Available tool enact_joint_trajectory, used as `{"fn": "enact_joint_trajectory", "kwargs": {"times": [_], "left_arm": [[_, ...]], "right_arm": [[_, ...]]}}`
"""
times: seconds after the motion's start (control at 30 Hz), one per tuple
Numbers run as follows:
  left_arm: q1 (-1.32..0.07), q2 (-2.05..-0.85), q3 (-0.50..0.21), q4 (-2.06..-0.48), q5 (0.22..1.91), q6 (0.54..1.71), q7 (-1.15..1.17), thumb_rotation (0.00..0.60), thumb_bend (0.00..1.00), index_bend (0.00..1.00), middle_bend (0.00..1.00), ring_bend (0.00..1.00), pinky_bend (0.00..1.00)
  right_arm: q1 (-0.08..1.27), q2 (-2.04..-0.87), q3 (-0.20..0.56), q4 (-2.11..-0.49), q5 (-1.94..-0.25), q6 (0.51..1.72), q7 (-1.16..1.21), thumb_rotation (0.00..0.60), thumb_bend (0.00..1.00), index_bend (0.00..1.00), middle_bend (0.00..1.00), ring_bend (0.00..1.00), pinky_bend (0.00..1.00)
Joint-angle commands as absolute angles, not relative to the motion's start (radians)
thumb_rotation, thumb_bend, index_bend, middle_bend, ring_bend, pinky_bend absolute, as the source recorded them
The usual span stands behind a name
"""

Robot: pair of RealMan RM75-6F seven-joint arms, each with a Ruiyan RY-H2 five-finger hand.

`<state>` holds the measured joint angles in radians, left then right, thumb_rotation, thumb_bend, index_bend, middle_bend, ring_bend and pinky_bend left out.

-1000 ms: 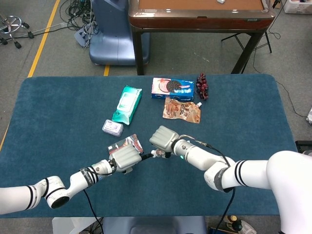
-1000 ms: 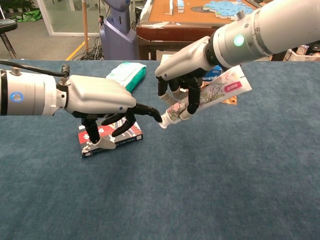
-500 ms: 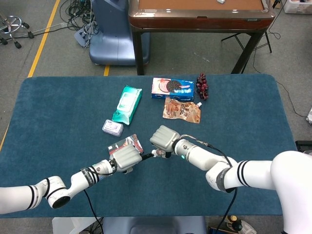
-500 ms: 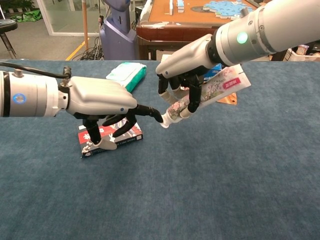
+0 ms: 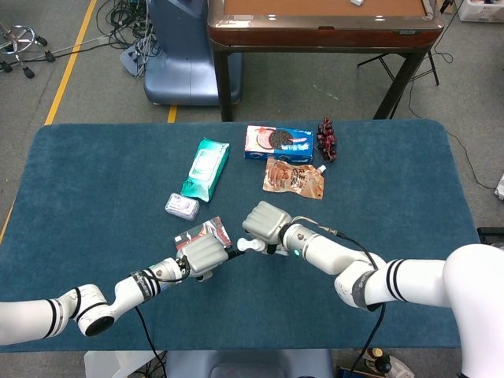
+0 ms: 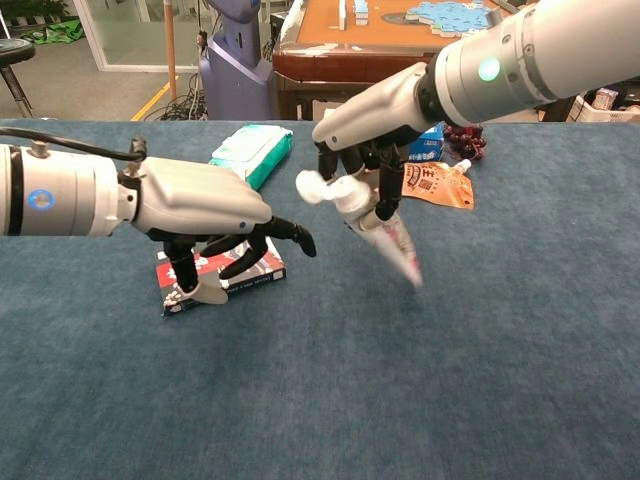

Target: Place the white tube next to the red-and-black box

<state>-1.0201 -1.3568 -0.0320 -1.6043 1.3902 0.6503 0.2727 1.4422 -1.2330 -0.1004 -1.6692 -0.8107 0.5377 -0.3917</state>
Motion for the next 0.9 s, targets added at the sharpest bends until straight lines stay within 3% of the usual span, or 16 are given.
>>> {"fn": "enact_joint_trajectory", "kwargs": {"times": [0.03,0.6,0.9], "left_arm": [[-1.02,-1.356,-0.032,-1.605,1.39,0.651,0.274,0.6,0.25,0.12,0.61,0.65,0.52],[-1.009,-1.321,-0.031,-1.625,1.38,0.673,0.271,0.6,0.25,0.12,0.61,0.65,0.52],[-0.992,-1.255,-0.025,-1.67,1.367,0.689,0.287,0.6,0.25,0.12,0.61,0.65,0.52]], "right_arm": [[1.441,-1.234,-0.099,-1.669,-0.812,0.536,-0.391,0.6,1.0,1.0,0.88,0.89,0.49],[1.431,-1.202,-0.096,-1.678,-0.805,0.524,-0.381,0.6,1.0,1.0,0.88,0.89,0.5],[1.501,-1.086,-0.175,-1.733,-0.714,0.467,-0.434,0.6,1.0,1.0,0.89,0.89,0.5]]}}
